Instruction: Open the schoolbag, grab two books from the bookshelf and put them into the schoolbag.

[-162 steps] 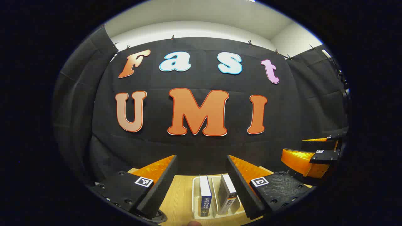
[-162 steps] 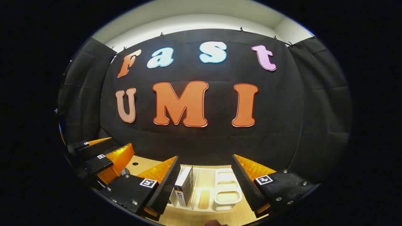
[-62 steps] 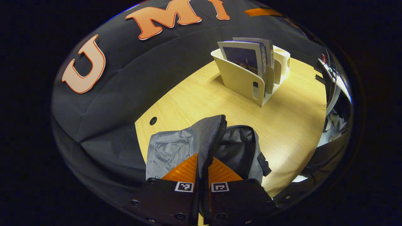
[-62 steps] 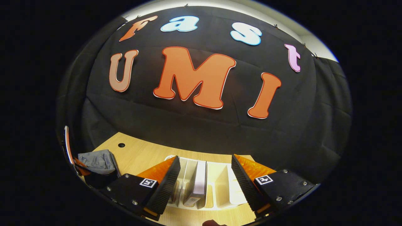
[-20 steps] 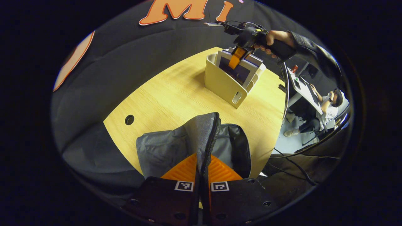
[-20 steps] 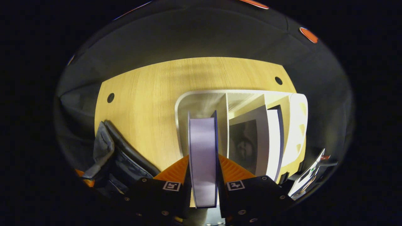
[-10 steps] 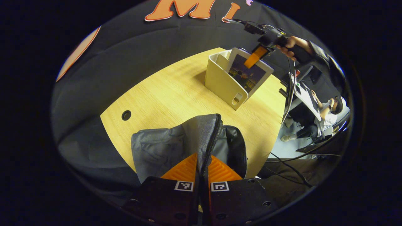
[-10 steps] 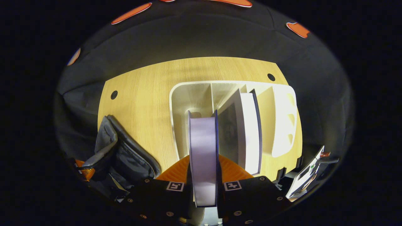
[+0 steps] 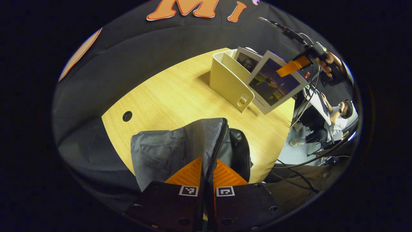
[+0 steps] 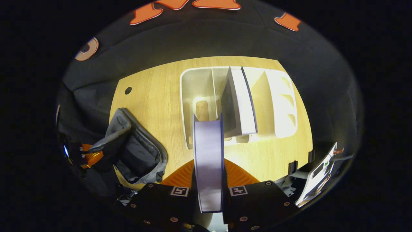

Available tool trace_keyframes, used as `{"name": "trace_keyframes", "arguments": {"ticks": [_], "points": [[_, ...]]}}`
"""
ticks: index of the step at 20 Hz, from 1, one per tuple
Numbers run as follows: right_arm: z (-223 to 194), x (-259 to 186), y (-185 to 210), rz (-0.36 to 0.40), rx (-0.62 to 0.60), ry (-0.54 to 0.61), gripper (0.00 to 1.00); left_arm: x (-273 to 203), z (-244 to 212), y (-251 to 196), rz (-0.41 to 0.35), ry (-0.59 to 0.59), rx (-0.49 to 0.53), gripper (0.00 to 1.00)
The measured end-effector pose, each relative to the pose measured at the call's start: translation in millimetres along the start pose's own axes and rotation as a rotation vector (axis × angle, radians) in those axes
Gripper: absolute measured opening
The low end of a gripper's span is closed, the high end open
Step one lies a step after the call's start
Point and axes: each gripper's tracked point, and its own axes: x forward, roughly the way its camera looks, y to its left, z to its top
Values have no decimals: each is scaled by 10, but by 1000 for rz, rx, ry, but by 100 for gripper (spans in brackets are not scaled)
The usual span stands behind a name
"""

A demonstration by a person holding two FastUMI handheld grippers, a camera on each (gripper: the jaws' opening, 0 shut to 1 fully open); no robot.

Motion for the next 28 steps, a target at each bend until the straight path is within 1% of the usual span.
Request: {"name": "trace_keyframes", "arguments": {"ticks": [3,11,13,17,20,24,28], "points": [[-199,-97,41,51,39,-19,30,8,15,-10,13,7,4,6],[-644,-337,-11,143,130,-57,30,9,42,-10,39,30,4,6],[-779,-373,76,185,148,-53,30,-2,48,-22,44,33,5,6],[-942,-353,298,295,219,-48,30,-25,42,-35,58,28,16,6],[-915,-386,540,391,271,-68,30,-73,43,-1,78,21,24,6],[-685,-439,749,506,343,-132,29,-165,87,23,106,5,37,6],[-626,-387,1033,615,378,-128,29,-247,125,73,125,-14,20,5]]}}
